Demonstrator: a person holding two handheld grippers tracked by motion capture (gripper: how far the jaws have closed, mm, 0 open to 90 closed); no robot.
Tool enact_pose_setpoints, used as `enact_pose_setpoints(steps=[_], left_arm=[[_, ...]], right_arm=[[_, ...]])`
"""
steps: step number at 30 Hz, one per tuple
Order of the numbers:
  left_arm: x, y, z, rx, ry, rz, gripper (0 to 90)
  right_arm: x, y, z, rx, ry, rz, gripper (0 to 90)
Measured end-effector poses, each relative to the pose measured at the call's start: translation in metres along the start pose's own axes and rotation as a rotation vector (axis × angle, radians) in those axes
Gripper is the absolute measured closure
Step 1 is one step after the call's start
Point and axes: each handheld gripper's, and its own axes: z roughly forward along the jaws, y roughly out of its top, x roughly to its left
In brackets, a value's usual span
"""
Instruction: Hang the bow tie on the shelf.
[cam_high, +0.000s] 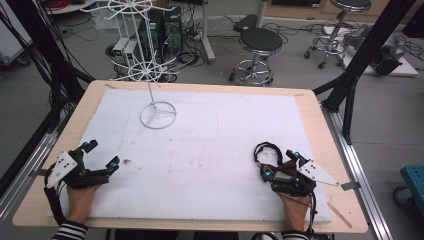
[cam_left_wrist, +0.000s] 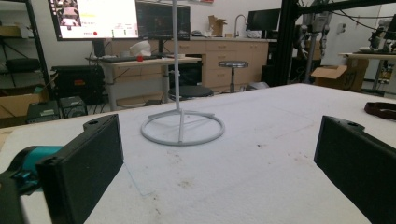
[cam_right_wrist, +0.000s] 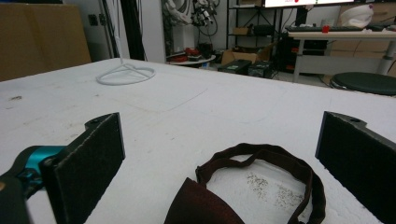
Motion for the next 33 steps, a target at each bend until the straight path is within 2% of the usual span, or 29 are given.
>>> enact_pose_setpoints(steps=[11,15,21,22,27,33], left_arm=[[-0.001,0.0,0.001,0.002,0.002,0.004,1.7],[-0.001,0.0,0.001,0.003,0.003,0.004,1.7],[-0.001,0.0,0.001,0.002,0.004,0.005,1.7],[-0.001,0.0,0.001,0.002,0.004,0.005,1.7],[-0.001,0.0,0.001,0.004,0.006,0.006,1.7],[-0.001,0.0,0.001,0.004,0.006,0.005,1.7]], right_arm=[[-0.002,0.001,-0.001,-0.009,0.014,0.029,0.6],[-0.002,0.002,-0.002,-0.004,0.008,0.019,0.6],[-0.007,0.011,-0.01,0.009,0.039,0.008,0.7],[-0.008,0.013,-0.011,0.018,0.045,0.01,0.7],[-0.014,0.026,-0.013,0.081,0.066,-0.04,0.7],[-0.019,0.04,-0.011,0.175,0.113,-0.081,0.7]])
